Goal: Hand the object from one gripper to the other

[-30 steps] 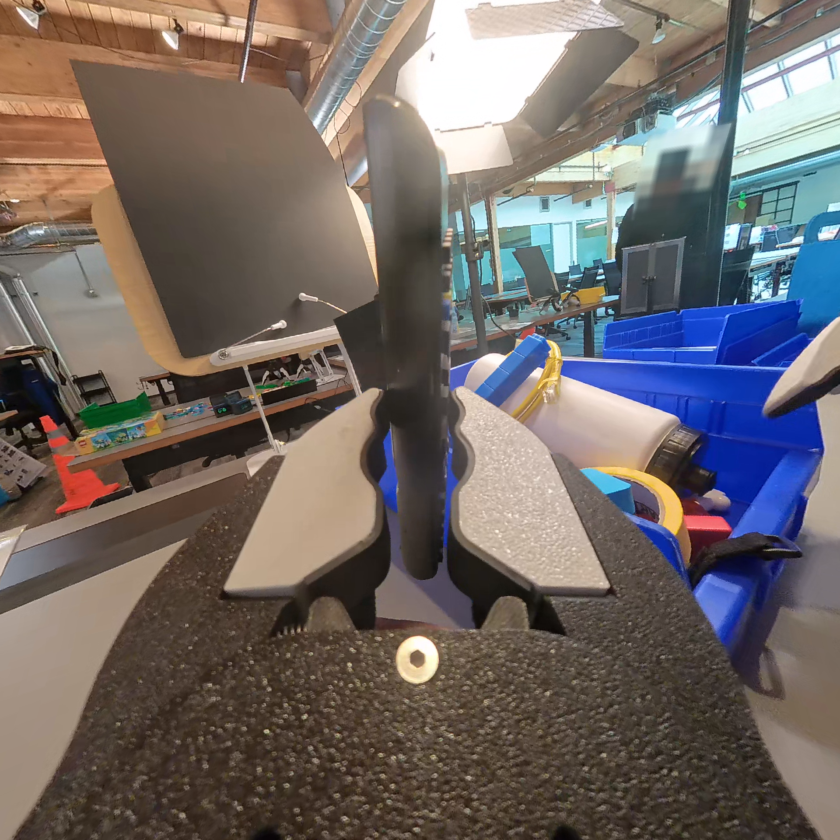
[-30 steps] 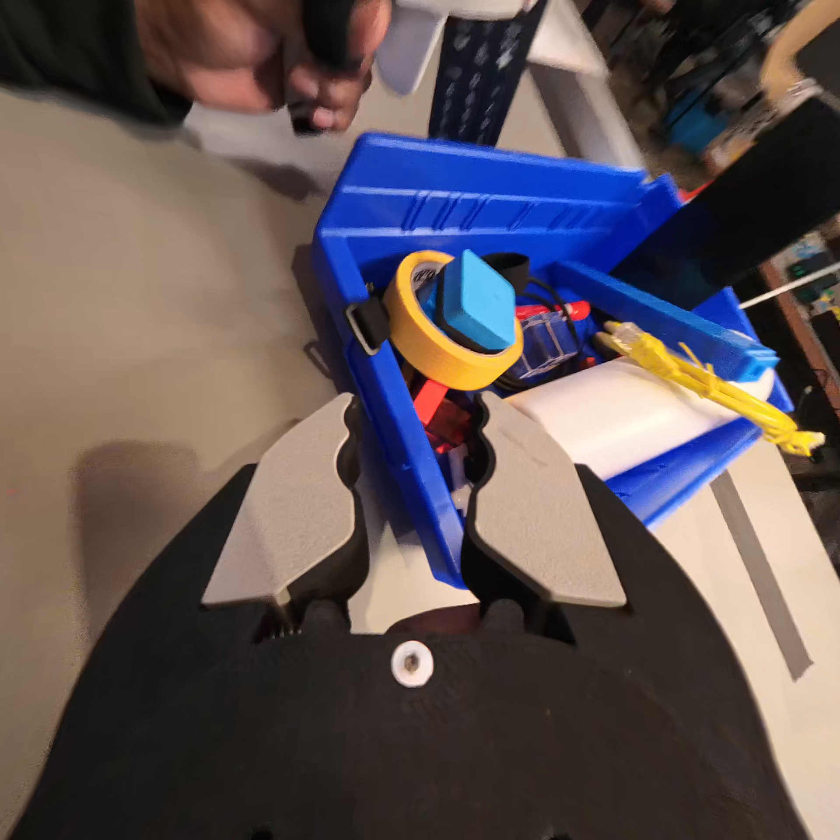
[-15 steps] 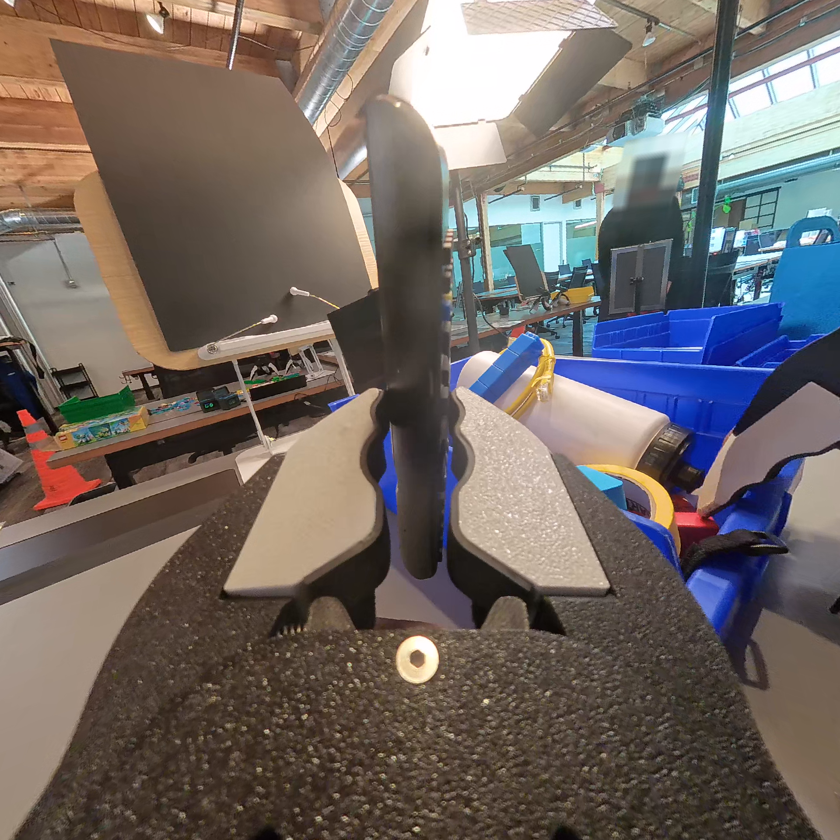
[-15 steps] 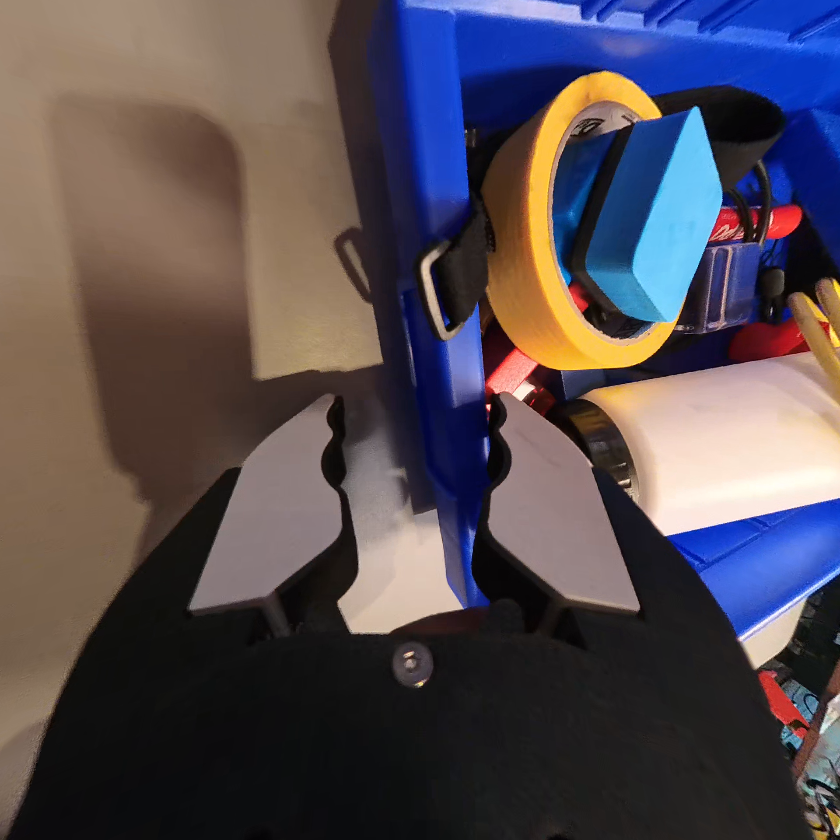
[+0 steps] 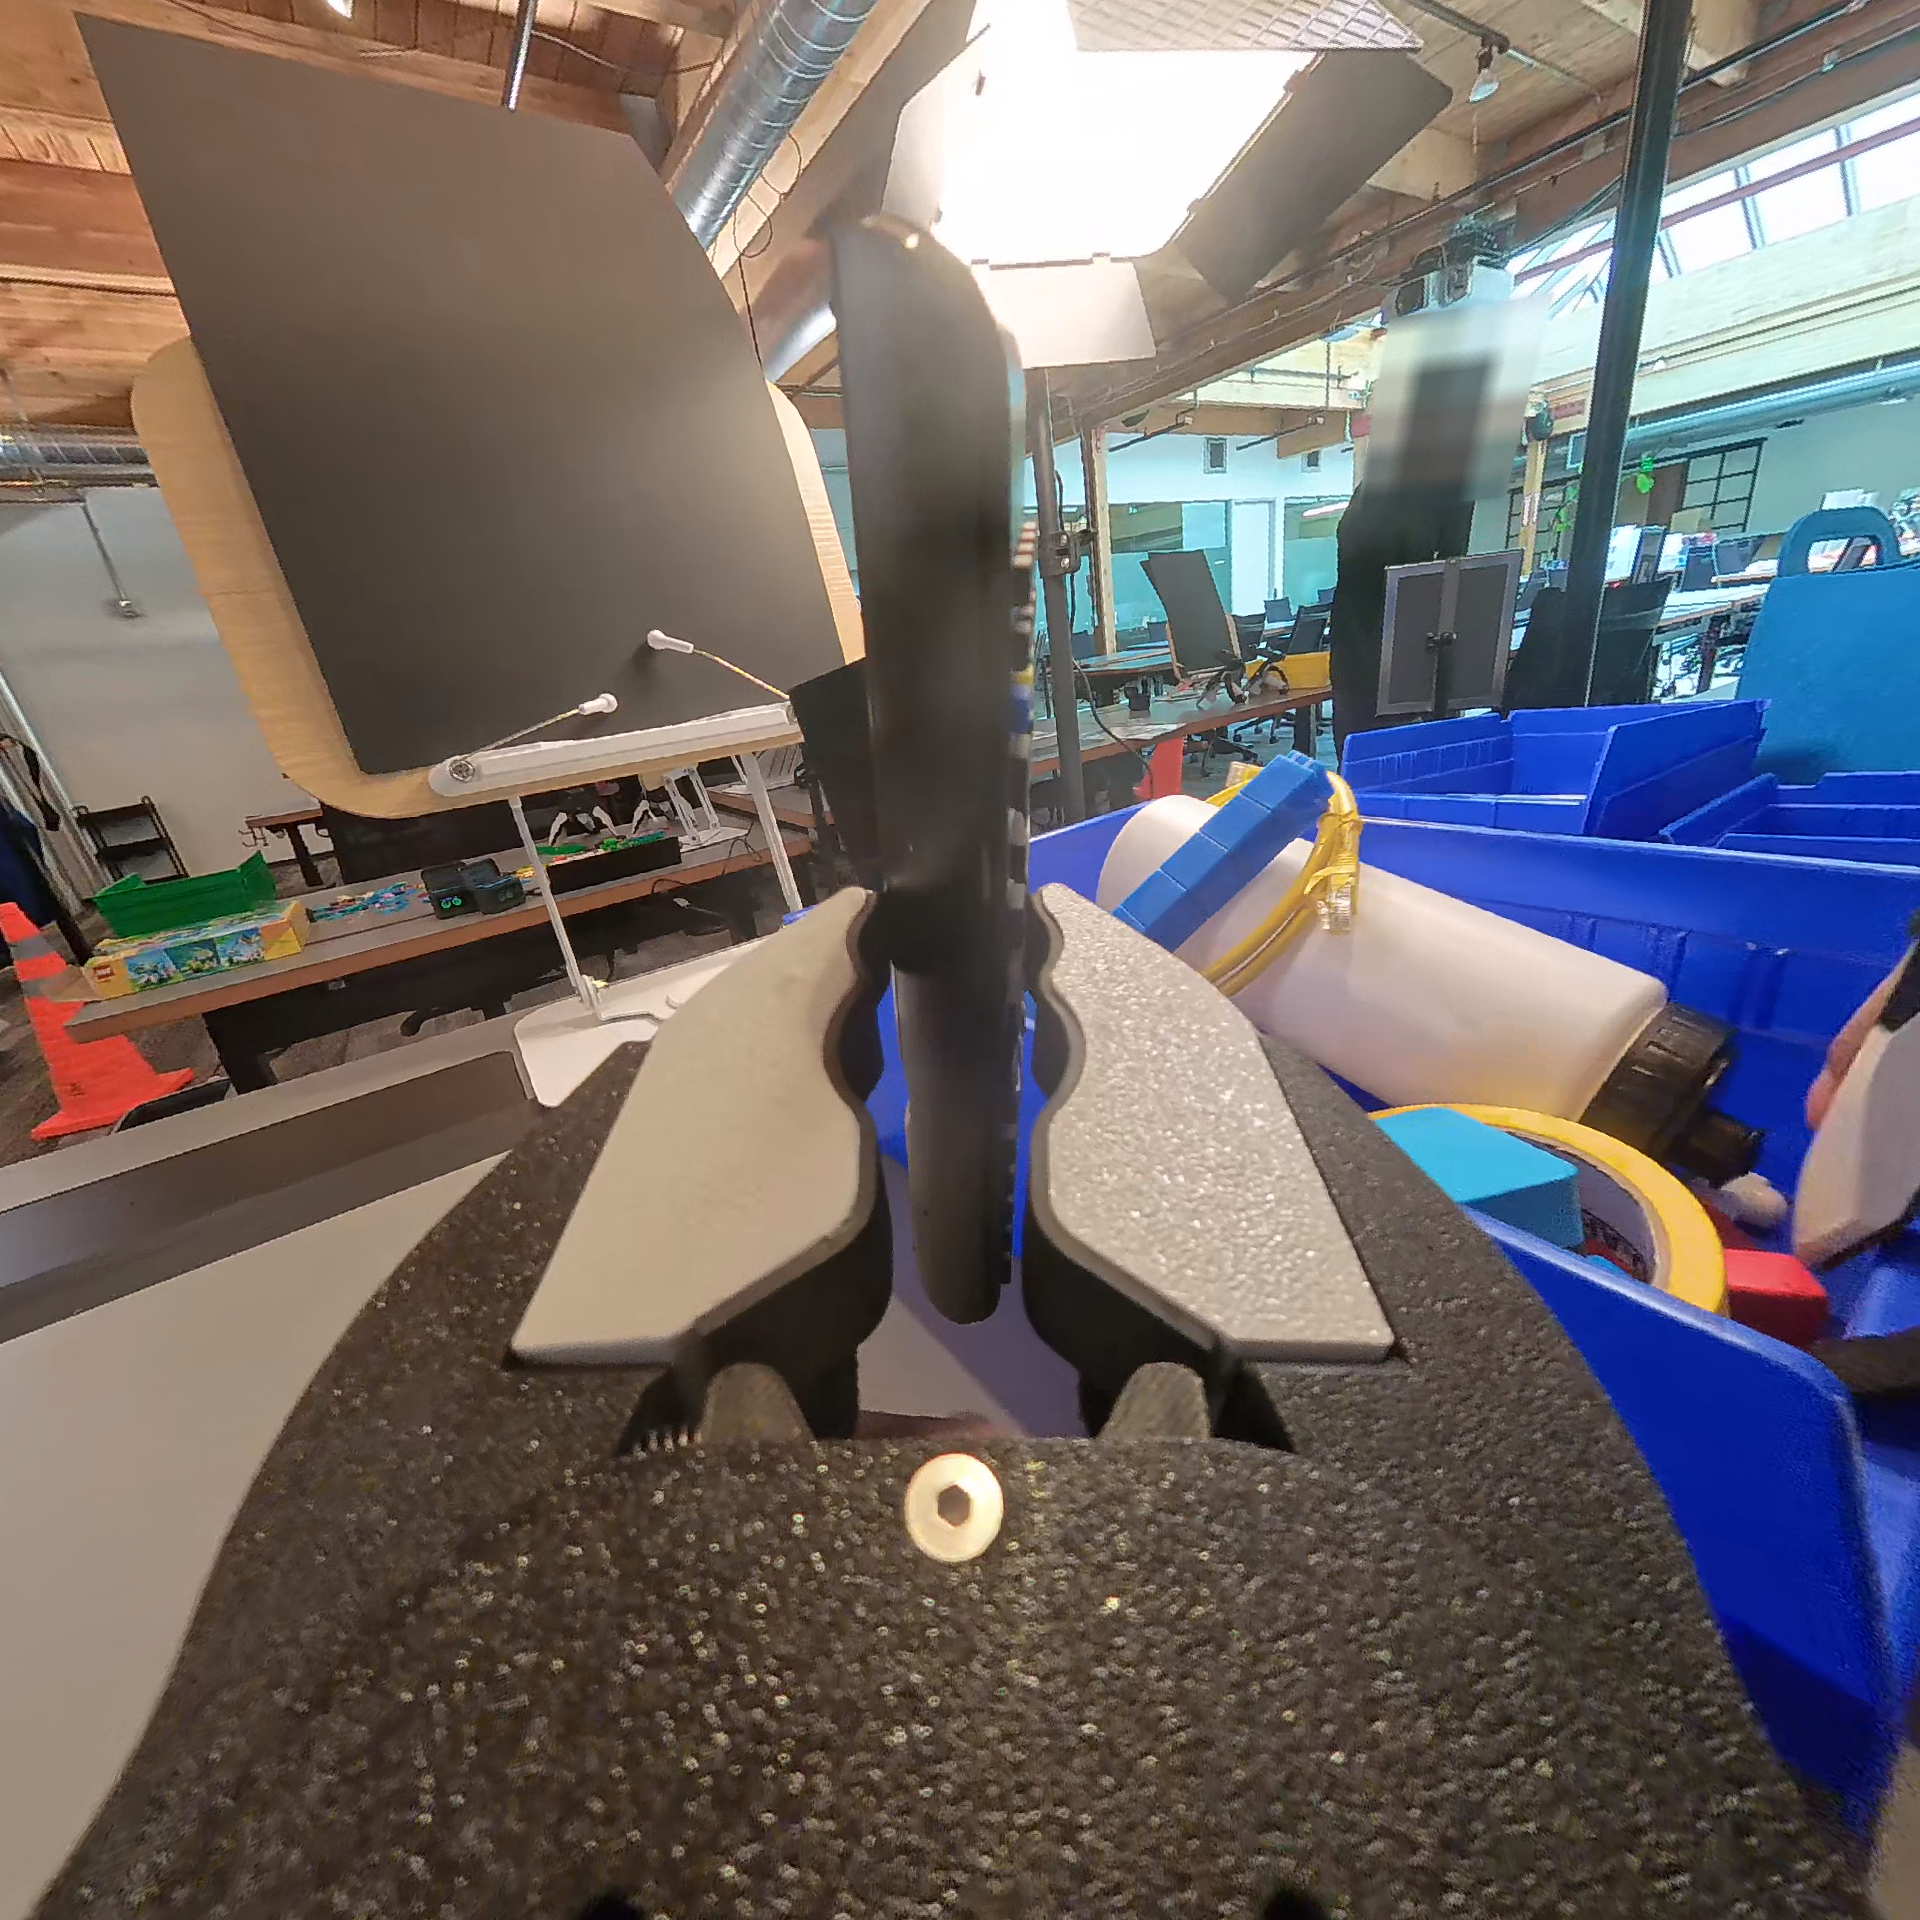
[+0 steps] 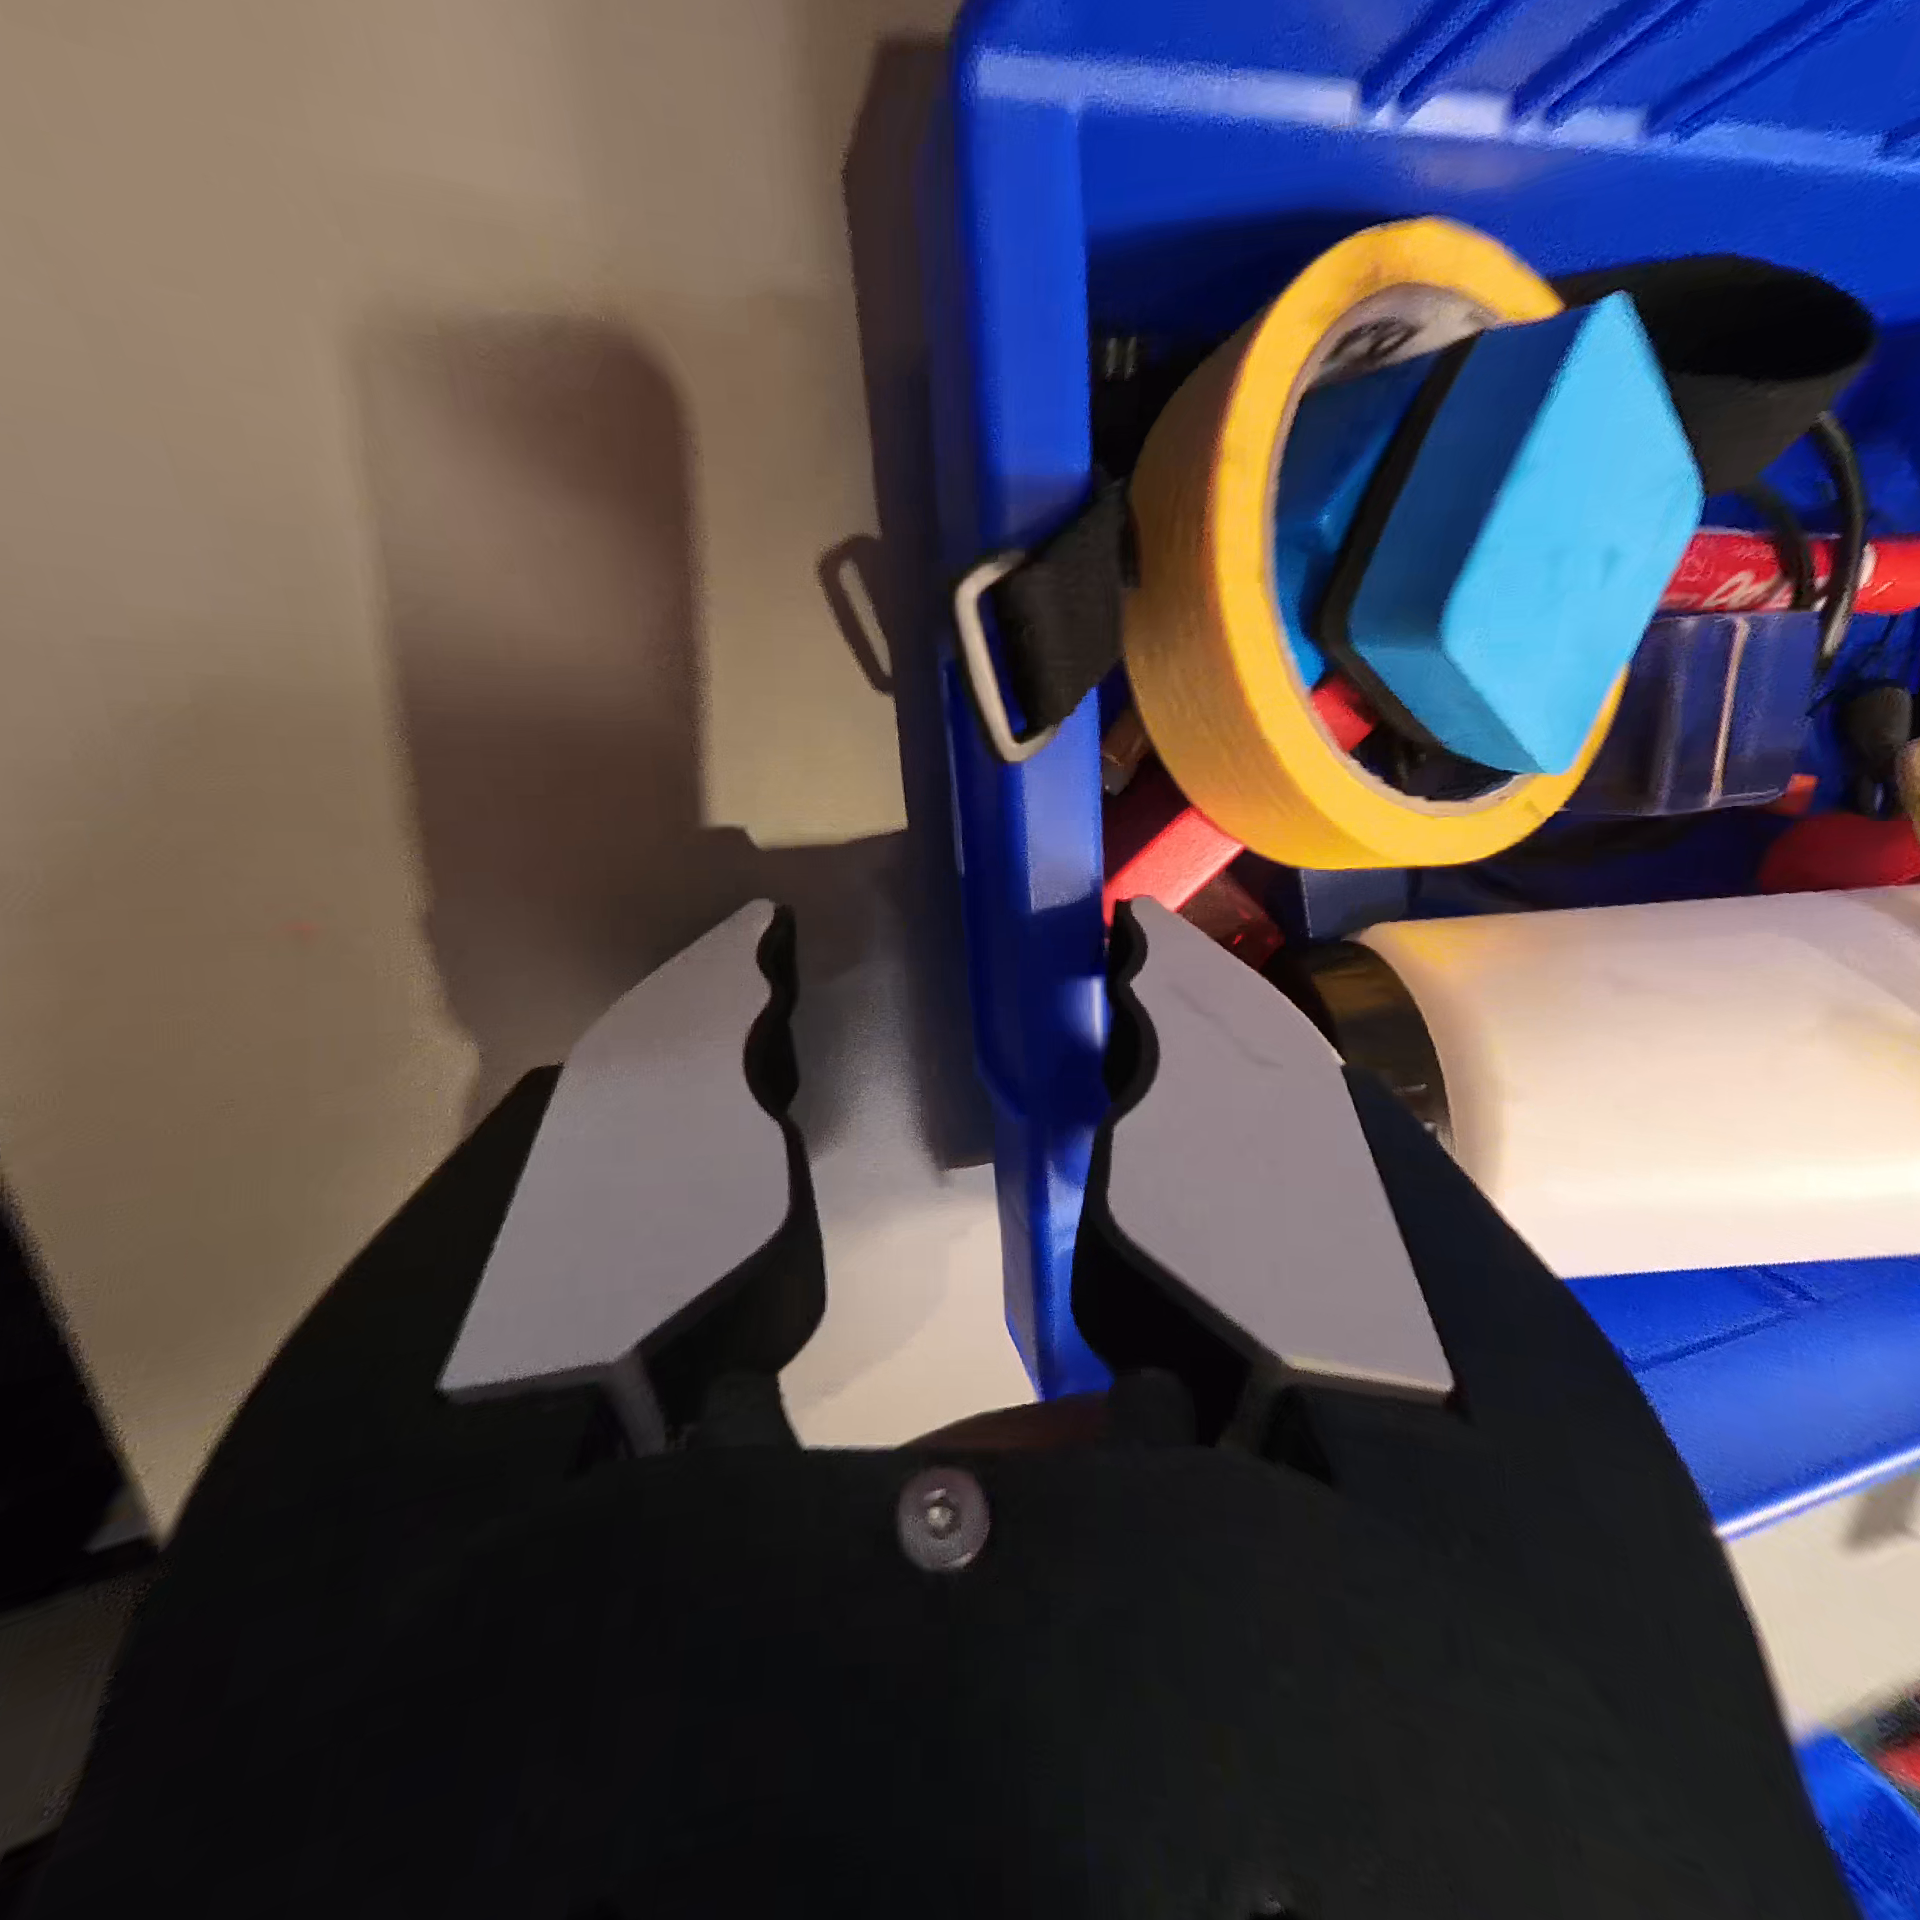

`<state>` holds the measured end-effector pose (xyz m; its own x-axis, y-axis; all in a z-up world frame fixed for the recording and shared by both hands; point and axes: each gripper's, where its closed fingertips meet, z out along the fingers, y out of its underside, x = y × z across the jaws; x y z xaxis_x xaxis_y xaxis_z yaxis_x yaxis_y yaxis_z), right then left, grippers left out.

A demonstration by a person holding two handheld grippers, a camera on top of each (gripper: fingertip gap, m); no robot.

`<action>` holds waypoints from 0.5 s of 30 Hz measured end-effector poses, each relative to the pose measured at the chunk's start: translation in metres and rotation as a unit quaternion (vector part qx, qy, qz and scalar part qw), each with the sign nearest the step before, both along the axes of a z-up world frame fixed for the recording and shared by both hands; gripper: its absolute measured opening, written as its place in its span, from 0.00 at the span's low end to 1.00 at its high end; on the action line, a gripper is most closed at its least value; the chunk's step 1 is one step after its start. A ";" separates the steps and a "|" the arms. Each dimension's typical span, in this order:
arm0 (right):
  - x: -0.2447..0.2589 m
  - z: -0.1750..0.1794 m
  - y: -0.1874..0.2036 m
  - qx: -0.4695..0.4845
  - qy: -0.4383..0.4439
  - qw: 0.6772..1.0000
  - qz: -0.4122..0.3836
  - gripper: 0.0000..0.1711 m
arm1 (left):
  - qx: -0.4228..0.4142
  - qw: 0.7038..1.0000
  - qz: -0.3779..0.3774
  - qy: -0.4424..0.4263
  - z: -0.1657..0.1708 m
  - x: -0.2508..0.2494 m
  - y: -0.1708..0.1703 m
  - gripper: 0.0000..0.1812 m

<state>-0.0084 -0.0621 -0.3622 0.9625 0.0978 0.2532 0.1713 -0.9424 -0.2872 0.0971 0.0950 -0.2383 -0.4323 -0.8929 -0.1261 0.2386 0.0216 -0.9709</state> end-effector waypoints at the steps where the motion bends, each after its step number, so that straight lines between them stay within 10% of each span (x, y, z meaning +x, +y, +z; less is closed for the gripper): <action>1: -0.005 0.009 0.002 0.028 0.021 0.999 0.001 0.32 | 0.000 1.000 0.000 0.001 0.000 0.000 0.000 0.14; 15: 0.134 0.113 0.012 0.089 -0.143 0.984 -0.049 0.31 | 0.000 1.000 0.005 0.004 -0.003 0.003 0.002 0.14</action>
<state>0.1255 -0.0496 -0.2495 0.8515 -0.0628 0.5206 0.1800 -0.8975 -0.4027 0.1000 0.0968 -0.2414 -0.4245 -0.8972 -0.1217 0.2303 0.0230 -0.9728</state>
